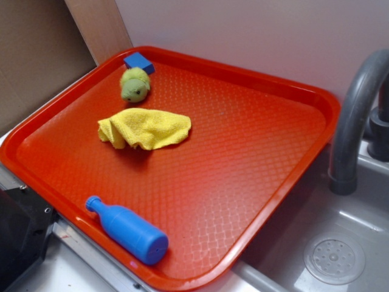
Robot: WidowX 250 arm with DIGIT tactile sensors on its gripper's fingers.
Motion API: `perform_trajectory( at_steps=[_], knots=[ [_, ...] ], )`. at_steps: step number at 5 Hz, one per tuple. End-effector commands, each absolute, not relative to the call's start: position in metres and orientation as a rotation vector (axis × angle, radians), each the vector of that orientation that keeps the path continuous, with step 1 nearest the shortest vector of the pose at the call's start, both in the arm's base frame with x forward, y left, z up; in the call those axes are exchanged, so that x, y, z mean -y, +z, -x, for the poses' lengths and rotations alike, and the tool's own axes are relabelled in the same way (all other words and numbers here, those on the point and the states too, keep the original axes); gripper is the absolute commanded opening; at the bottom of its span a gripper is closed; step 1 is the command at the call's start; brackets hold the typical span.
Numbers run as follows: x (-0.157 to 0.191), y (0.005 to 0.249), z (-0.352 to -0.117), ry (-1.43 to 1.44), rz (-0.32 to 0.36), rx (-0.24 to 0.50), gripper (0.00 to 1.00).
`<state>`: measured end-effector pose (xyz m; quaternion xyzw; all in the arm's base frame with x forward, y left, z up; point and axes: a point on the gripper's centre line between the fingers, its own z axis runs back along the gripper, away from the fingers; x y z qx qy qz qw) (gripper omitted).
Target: Grab the yellow cloth.
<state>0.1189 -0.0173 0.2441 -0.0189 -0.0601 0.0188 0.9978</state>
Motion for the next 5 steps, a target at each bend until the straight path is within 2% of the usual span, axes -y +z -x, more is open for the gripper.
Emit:
perform_trajectory(
  at_steps=[1, 2, 3, 4, 5],
  knots=[
    [0.017, 0.244, -0.119, 0.038, 0.038, 0.120, 1.00],
    [-0.003, 0.194, -0.158, 0.291, 0.053, 0.076, 1.00],
    [-0.013, 0.140, -0.182, 0.550, 0.191, 0.029, 1.00],
    [-0.015, 0.089, -0.199, 0.731, 0.286, 0.037, 1.00],
    [-0.015, 0.057, -0.195, 0.787, 0.339, 0.015, 1.00]
  ],
)
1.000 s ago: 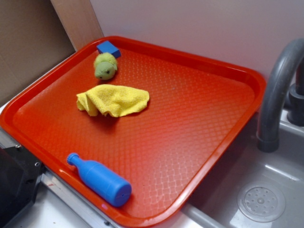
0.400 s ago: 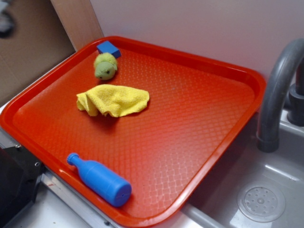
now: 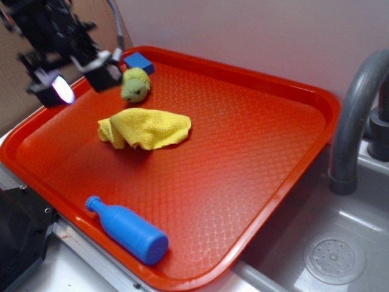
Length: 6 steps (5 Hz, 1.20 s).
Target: Grab the yellow cloth.
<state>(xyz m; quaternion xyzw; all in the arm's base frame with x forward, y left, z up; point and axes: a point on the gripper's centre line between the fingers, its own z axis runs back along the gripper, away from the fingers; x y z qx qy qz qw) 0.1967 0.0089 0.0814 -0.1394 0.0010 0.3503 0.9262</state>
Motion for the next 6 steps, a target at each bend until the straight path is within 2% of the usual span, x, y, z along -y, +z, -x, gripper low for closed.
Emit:
perform_trajectory(
  at_steps=[1, 2, 3, 5, 6],
  knots=[
    [-0.006, 0.028, -0.200, 0.695, 0.405, 0.047, 1.00],
    [-0.008, 0.020, -0.209, 0.533, 0.350, 0.093, 1.00],
    [-0.004, 0.017, -0.207, 0.549, 0.305, 0.052, 0.00],
    [-0.003, 0.022, -0.204, 0.532, 0.249, 0.046, 0.00],
    [-0.013, 0.071, -0.186, 0.400, 0.136, 0.097, 0.00]
  ],
)
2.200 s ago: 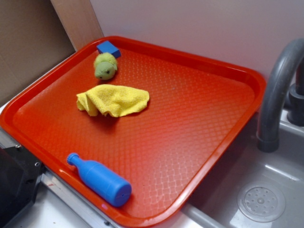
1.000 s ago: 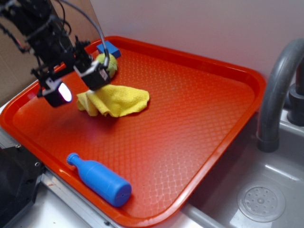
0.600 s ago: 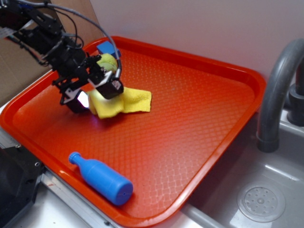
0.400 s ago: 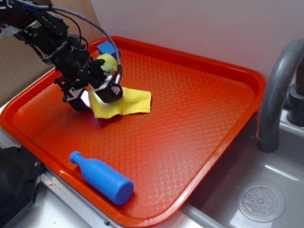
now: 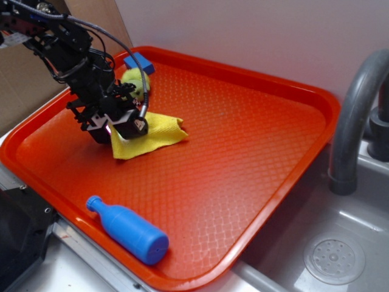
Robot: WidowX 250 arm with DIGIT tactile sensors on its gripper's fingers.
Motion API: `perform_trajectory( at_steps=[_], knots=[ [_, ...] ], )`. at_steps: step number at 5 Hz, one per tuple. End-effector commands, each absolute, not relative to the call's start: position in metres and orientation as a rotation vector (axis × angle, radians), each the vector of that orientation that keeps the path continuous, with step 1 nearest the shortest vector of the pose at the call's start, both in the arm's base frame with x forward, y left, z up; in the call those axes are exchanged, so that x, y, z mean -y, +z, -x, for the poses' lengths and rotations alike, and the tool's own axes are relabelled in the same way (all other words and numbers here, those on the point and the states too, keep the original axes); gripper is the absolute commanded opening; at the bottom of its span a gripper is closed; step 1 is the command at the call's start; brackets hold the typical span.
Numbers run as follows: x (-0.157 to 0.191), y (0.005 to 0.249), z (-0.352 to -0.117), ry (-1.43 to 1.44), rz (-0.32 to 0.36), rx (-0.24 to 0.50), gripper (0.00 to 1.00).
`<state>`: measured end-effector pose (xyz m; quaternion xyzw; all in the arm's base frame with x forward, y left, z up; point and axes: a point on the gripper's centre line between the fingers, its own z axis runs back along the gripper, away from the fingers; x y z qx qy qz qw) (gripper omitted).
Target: Grab the yellow cloth.
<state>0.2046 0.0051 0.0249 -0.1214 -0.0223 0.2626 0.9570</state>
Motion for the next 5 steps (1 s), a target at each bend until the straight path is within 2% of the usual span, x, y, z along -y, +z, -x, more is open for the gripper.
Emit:
perform_trajectory(
  at_steps=[1, 2, 4, 5],
  knots=[
    [-0.037, 0.121, -0.161, 0.144, 0.039, 0.159, 0.00],
    [-0.026, 0.173, -0.173, 0.031, -0.007, 0.157, 0.00],
    [0.015, 0.272, -0.215, -0.081, -0.009, 0.133, 0.00],
    [0.009, 0.281, -0.217, -0.065, 0.023, 0.107, 0.00]
  ],
)
